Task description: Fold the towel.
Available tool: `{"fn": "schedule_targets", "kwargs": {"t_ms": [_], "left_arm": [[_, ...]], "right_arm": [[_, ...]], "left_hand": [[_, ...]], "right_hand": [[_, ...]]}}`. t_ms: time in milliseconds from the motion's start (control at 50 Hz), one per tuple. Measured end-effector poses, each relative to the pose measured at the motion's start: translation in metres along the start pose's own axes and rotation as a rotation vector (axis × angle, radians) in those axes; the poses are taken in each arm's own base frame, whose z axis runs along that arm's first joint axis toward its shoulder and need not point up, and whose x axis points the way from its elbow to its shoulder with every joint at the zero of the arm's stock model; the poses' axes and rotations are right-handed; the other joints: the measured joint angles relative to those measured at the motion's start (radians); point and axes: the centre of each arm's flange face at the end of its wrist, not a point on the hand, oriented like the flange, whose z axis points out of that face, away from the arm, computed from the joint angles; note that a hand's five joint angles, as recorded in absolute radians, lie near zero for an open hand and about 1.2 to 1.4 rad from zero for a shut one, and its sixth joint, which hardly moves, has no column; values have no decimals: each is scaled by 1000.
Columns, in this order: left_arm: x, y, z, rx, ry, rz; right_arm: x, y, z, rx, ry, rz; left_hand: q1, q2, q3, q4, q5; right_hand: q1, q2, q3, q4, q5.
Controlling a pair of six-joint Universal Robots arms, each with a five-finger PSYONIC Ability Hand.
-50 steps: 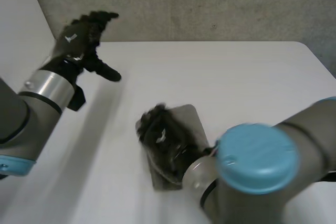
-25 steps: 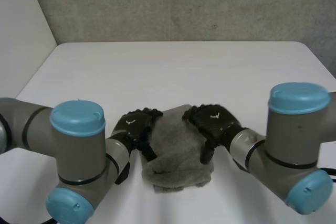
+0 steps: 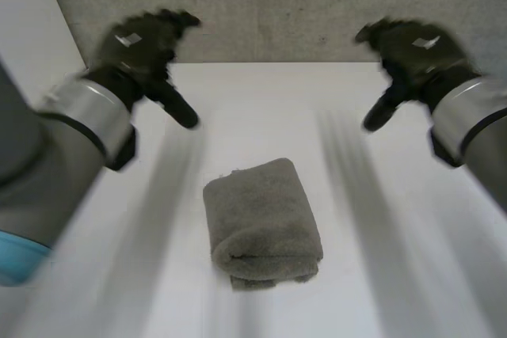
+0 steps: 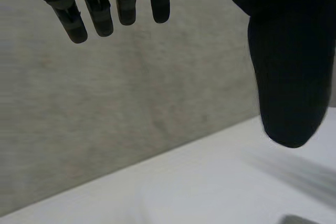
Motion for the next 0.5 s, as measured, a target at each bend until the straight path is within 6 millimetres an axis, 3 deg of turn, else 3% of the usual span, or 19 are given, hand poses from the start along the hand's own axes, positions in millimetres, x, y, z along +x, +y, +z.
{"fn": "schedule_targets", "kwargs": {"t_ms": [100,180,500], "left_arm": [[-22,-21,-6,-35,-88,-4],[-29,-27,-10,-54,-110,-4],[-26,-34,-17,-40,-96,-4]], "right_arm": [[24,-15,-5,3,100,3],[33,-18,-4,-5,130,0],[33,-18,-4,1,118,-43]], "left_hand": [[0,0,0,0,0],[0,0,0,0,0],[0,0,0,-1,0]], "right_hand": [[0,0,0,0,0],[0,0,0,0,0],[0,0,0,0,0]]}}
